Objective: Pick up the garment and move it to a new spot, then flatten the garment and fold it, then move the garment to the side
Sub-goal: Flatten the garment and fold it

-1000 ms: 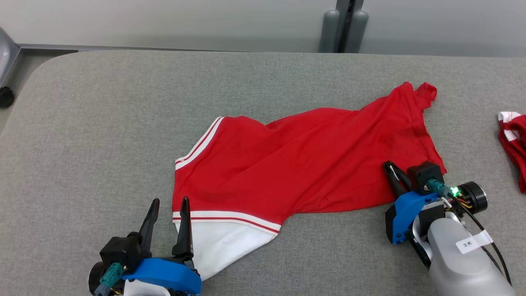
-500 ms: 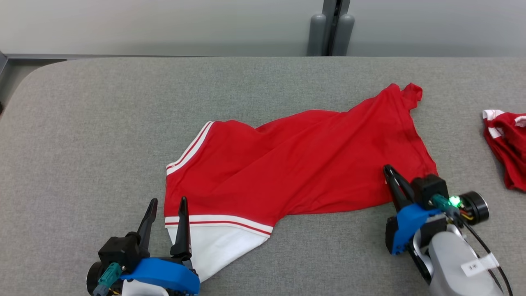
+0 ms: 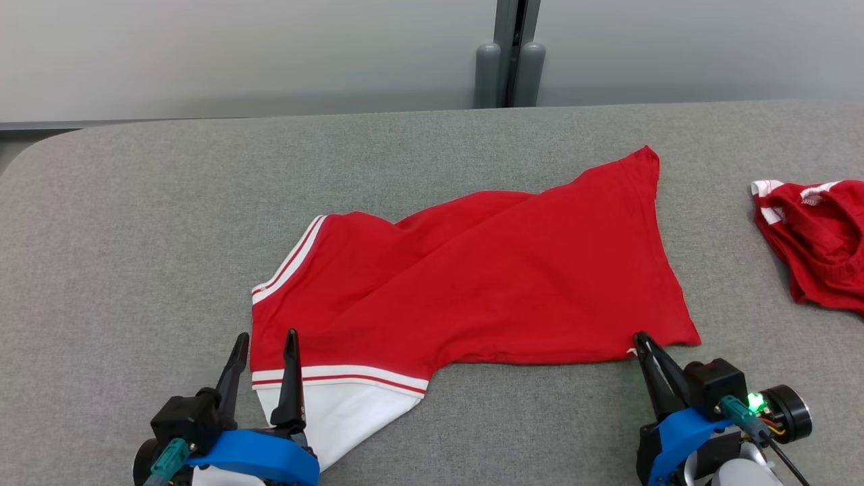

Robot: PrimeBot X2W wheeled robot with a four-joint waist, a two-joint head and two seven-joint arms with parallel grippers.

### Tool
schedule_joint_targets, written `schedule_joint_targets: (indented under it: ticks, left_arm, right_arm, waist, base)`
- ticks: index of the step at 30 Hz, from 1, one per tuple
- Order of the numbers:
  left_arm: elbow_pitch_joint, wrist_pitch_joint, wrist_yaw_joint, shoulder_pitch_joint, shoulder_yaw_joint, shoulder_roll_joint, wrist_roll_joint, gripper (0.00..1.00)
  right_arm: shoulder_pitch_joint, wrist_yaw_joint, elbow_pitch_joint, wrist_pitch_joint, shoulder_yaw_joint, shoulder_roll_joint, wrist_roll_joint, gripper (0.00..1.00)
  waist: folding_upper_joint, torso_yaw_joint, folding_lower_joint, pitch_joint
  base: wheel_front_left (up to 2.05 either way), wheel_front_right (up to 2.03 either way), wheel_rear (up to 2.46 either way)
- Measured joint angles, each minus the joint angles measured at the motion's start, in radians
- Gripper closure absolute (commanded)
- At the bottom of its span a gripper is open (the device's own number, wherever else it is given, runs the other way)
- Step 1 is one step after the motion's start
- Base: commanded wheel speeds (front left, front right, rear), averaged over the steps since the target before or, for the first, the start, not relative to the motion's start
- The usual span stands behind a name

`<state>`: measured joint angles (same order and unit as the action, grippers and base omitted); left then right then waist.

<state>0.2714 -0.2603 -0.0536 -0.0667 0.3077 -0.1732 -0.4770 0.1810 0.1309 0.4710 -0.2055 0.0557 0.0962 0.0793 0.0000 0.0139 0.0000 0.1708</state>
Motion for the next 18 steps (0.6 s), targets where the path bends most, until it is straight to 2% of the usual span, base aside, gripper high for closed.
schedule_joint_targets:
  ticks: [2,3,11,18]
  left_arm:
    - [-0.001,0.000,0.000,0.000,-0.003,-0.003,-0.005,0.00]
    - [-0.003,0.000,-0.001,0.000,-0.005,-0.005,-0.006,0.00]
    - [-0.015,-0.001,-0.016,0.019,-0.033,-0.022,-0.016,0.00]
    - [0.009,0.036,-0.008,0.037,-0.006,-0.018,-0.026,0.00]
  right_arm:
    - [-0.012,0.000,-0.013,0.008,0.003,-0.005,-0.004,0.40]
    - [-0.017,0.000,-0.021,0.008,0.003,-0.007,-0.006,0.00]
    - [-0.043,0.000,-0.101,-0.008,-0.021,-0.022,-0.055,0.00]
    - [-0.045,0.000,-0.161,-0.013,-0.021,-0.034,-0.078,0.00]
  waist:
    - [0.0000,0.002,0.0000,-0.003]
    - [0.0000,0.003,0.0000,-0.005]
    - [0.0000,0.026,0.0000,-0.032]
    - [0.0000,0.039,0.0000,-0.053]
  base:
    - [0.00,0.00,0.00]
    - [0.00,0.00,0.00]
    - [0.00,0.00,0.00]
    - [0.00,0.00,0.00]
